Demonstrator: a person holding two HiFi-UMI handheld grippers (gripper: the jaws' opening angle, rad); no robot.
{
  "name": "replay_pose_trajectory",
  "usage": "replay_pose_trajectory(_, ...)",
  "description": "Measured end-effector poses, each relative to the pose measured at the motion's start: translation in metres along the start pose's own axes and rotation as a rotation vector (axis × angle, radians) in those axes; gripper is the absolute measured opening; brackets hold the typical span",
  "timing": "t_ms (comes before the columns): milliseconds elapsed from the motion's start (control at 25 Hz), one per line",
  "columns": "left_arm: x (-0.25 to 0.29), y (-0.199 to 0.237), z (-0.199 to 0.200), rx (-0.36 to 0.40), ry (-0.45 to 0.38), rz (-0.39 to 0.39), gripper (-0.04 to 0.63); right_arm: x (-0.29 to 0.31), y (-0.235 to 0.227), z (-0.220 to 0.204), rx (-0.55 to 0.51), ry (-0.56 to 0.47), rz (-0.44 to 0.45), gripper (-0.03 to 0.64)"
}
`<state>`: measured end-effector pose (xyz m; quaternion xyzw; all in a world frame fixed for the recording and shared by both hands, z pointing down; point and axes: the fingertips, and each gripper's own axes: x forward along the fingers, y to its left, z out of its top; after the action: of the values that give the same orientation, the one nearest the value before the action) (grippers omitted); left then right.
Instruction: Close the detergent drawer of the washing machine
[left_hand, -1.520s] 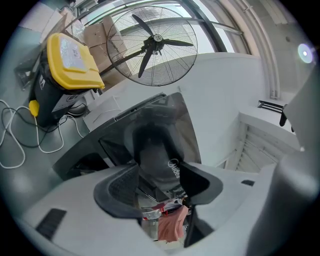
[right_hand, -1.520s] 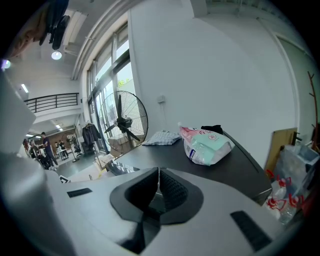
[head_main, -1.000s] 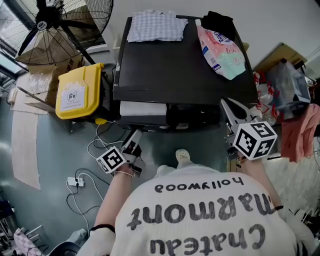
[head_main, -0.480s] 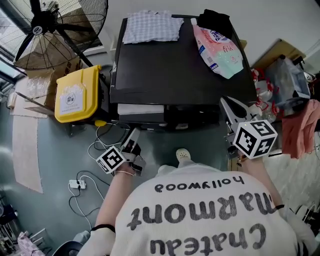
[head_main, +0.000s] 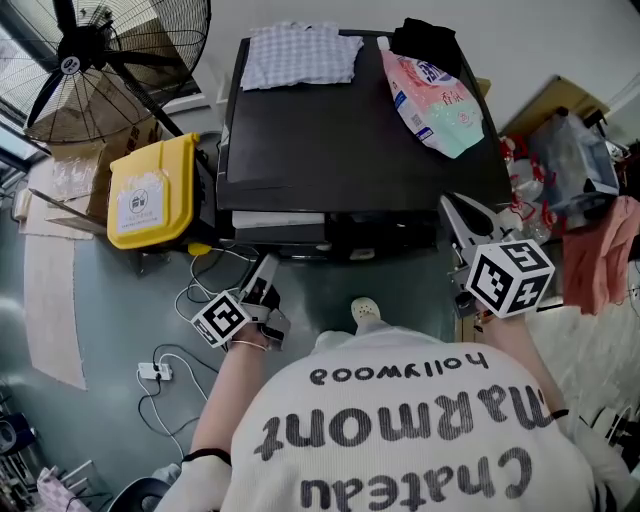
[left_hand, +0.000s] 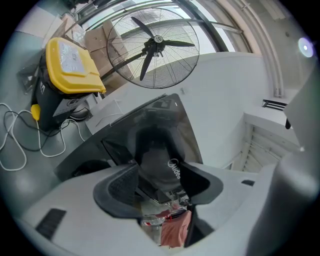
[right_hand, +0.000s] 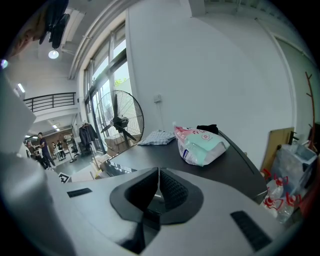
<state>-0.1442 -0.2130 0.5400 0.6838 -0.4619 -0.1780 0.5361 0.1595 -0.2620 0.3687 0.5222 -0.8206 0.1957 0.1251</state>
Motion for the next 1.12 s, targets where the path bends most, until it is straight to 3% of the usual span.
replay_pose_trajectory(160, 0.008, -0.012, 0.008, 0.056, -0.023, -0.081, 0.264, 0.000, -0.001, 0.000, 0.000, 0.002, -0.003, 0.034)
replay_pose_trajectory(680, 0.008, -0.014, 0.009, 0.063, -0.055, -0.038, 0.264, 0.000, -0.005, -0.007, 0.007, 0.013, -0.004, 0.034)
replay_pose_trajectory(920, 0.007, -0.014, 0.009, 0.056, -0.059, -0.072, 0.253, 0.000, -0.006, -0.010, 0.008, 0.020, -0.003, 0.034)
replay_pose_trajectory(1120, 0.011, -0.015, 0.023, 0.003, -0.115, -0.096, 0.193, 0.000, -0.008, -0.011, 0.008, 0.029, -0.007, 0.034)
